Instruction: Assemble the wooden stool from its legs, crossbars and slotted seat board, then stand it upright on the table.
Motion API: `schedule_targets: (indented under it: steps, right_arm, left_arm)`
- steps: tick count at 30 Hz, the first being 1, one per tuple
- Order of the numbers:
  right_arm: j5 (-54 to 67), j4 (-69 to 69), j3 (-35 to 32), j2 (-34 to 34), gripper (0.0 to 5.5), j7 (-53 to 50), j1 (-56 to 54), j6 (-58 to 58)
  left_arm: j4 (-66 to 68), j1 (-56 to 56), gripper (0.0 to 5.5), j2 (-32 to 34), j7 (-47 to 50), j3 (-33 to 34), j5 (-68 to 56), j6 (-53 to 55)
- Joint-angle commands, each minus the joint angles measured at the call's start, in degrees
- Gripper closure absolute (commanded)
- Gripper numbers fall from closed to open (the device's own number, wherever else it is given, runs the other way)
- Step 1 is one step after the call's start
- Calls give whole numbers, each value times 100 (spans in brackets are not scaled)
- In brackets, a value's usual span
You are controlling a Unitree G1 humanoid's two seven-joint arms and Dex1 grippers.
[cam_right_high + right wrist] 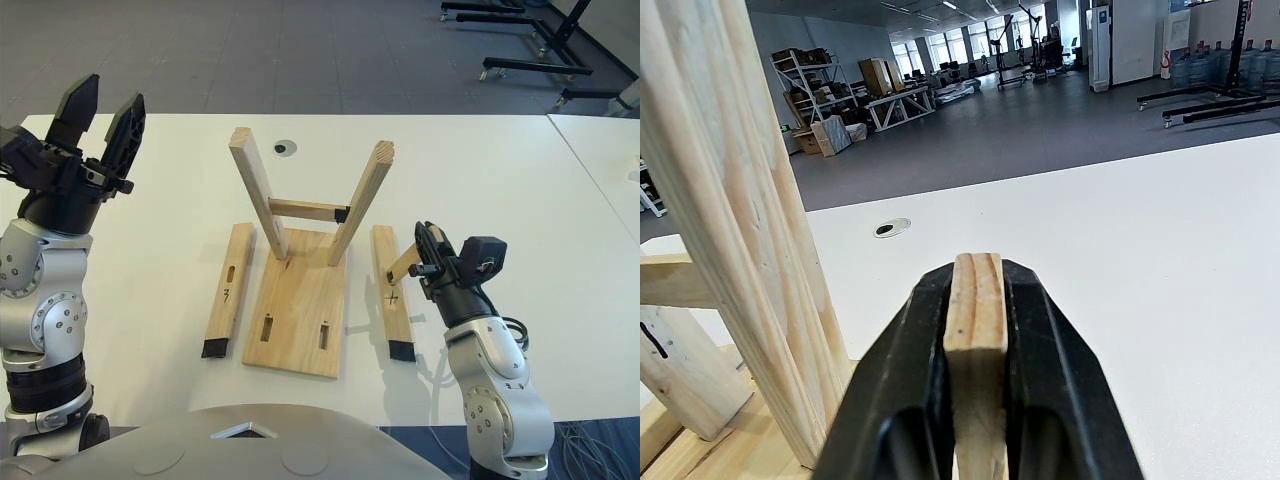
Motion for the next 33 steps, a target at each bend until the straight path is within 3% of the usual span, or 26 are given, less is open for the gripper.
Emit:
schedule_targets:
  steps: [1, 20, 27, 33]
  right_arm:
    - [-299, 185, -82, -106, 512, -40, 321, 129]
    - [-1537, 231, 380, 505, 512, -770, 946, -304]
    - [-1444, 429, 577, 321, 512, -246, 771, -358]
    - [-1541, 1137, 592, 12, 512, 275, -49, -639]
  left_arm:
    - [-77, -22, 265, 85, -14, -4, 43, 78]
    - [-141, -18, 265, 168, -107, -38, 40, 176]
    - [-94, 5, 265, 137, -146, -57, 100, 118]
    - [-28, -19, 265, 68, -145, -152, 167, 58]
